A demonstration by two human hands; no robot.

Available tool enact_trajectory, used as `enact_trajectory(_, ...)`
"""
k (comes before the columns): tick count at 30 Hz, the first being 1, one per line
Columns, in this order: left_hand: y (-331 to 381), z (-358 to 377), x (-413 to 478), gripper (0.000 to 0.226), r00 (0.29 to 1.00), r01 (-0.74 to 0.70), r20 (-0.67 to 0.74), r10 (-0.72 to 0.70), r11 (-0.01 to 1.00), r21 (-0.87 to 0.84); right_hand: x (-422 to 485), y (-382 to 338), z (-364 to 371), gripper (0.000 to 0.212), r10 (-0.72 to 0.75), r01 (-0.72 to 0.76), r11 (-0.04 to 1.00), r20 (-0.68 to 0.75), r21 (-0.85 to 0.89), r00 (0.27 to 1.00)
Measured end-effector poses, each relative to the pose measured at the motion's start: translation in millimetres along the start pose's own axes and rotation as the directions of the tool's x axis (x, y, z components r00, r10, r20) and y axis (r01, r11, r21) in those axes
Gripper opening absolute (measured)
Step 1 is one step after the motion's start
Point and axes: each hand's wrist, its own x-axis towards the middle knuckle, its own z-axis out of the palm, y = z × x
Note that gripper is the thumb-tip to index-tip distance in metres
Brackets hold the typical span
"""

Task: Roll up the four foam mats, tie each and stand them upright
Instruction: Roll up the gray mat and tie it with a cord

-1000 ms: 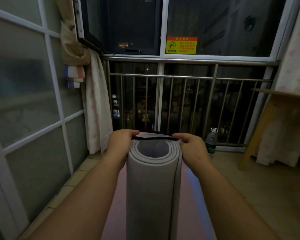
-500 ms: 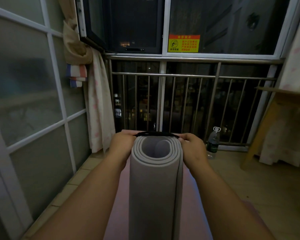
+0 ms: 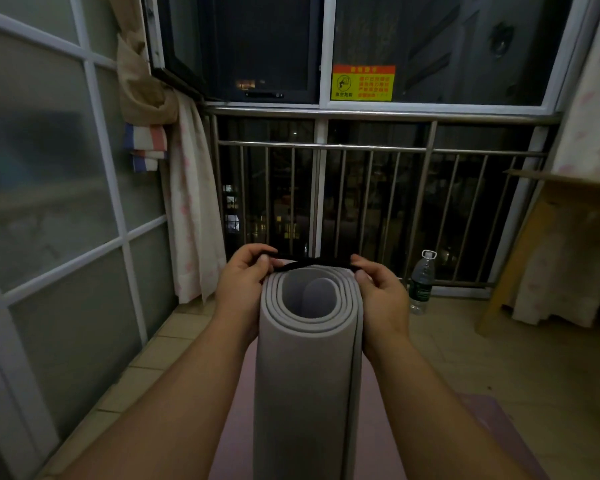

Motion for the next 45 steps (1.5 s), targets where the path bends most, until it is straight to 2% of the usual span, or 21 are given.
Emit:
enact_trajectory(3,1.0,2.9,0.2,0.026,0.999,-0.046,-0.007,0.047,0.993,0.108,-0.8,1.5,-1.7,0.024,-0.105,0.105,0.994,0.0,-0.013,0.994)
enact_trajectory(8,0.9,3.8,1.6,0.026,0.995,-0.092,-0.016,0.097,0.974,0.205,-0.3,-1.0,-1.6,0.025,-0.152,0.153,0.987,0.03,-0.043,0.988)
enact_trajectory(16,-1.0,2.7,2.7,0.025,0.993,-0.113,0.002,0.116,0.964,0.24,1.7,-6.2,-0.4,0.022,-0.093,0.088,0.993,0.06,0.077,0.994)
enact_trajectory(19,-1.0,3.8,2.7,0.024,0.991,-0.128,-0.006,0.134,0.962,0.243,1.6,-13.8,-3.1,0.024,-0.093,0.081,0.993,0.15,0.084,0.984)
enact_trajectory(23,-2.1,7.5,0.6,0.026,0.983,-0.17,-0.018,0.18,0.95,0.264,4.8,-26.4,-11.5,0.027,-0.11,0.112,0.994,0.269,0.007,0.957)
enact_trajectory(27,-1.5,9.3,0.0,0.027,0.977,-0.213,0.041,0.21,0.934,0.286,8.1,-28.3,-19.6,0.027,-0.129,0.162,0.985,0.356,-0.064,0.926)
enact_trajectory(32,3.2,7.3,0.4,0.027,0.965,-0.263,0.064,0.256,0.918,0.296,6.0,-27.5,-13.3,0.017,-0.243,0.258,0.965,0.195,-0.051,0.95)
enact_trajectory(36,2.4,9.9,-0.9,0.024,0.987,-0.158,0.057,0.15,0.97,0.185,6.7,-24.1,-8.7,0.018,-0.277,0.301,0.941,0.159,-0.154,0.948)
enact_trajectory(38,2.3,12.1,-2.7,0.025,0.989,-0.144,0.06,0.135,0.97,0.194,8.0,-22.6,-8.5,0.019,-0.277,0.299,0.936,0.136,-0.184,0.951)
enact_trajectory(40,2.6,13.6,-3.3,0.026,0.978,-0.21,0.073,0.198,0.945,0.251,9.1,-23.3,-9.1,0.021,-0.302,0.318,0.92,0.103,-0.227,0.948)
enact_trajectory(43,3.2,13.2,-1.3,0.028,0.941,-0.339,0.126,0.315,0.851,0.401,10.8,-24.3,-11.7,0.021,-0.335,0.343,0.897,0.079,-0.278,0.939)
enact_trajectory(45,4.9,12.6,-0.8,0.029,0.93,-0.367,0.152,0.335,0.816,0.447,11.3,-24.9,-13.4,0.023,-0.321,0.331,0.898,0.085,-0.289,0.943)
